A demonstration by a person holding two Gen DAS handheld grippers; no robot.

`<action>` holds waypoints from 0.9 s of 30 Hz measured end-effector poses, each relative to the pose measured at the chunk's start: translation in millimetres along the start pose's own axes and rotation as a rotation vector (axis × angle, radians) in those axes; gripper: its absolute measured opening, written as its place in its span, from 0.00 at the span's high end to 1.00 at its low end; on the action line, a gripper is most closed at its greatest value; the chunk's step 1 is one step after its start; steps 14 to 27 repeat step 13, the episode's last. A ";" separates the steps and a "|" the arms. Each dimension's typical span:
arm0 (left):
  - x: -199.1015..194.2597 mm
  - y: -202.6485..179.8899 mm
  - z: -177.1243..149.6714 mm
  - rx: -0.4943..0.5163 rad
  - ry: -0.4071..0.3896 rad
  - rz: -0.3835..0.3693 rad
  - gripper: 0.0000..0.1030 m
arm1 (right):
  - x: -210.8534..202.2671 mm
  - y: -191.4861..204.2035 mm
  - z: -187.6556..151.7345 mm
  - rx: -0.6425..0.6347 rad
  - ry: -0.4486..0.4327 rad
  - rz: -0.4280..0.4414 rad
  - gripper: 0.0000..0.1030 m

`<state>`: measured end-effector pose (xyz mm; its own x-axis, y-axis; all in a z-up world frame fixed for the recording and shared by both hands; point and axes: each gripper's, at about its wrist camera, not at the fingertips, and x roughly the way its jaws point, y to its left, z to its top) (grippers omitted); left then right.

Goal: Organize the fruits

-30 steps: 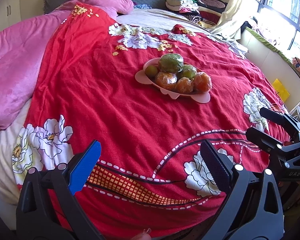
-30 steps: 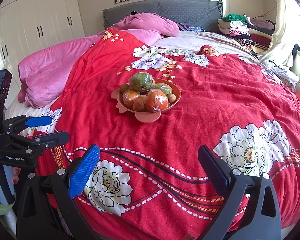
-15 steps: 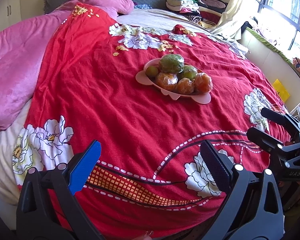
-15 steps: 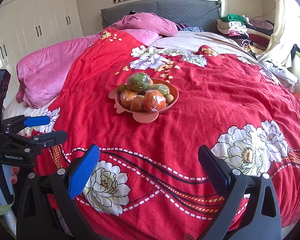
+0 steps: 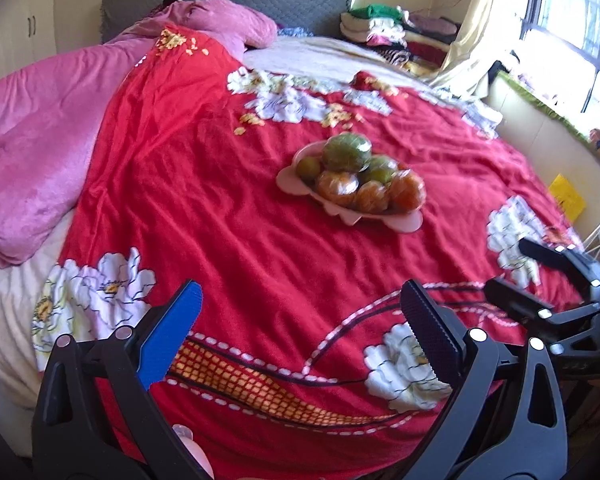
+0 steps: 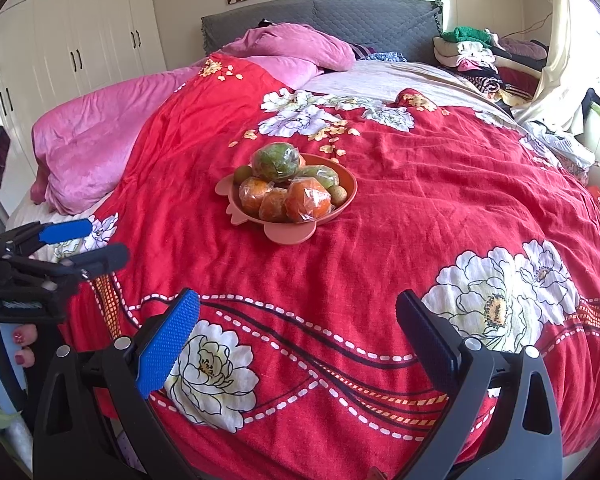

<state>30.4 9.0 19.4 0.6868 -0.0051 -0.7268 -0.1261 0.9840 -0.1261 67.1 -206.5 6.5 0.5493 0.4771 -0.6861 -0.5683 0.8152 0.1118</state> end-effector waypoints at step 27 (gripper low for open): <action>44.7 52.7 33.5 -0.108 0.011 0.132 0.09 | 24.0 -76.8 28.6 0.099 -0.016 -0.161 0.05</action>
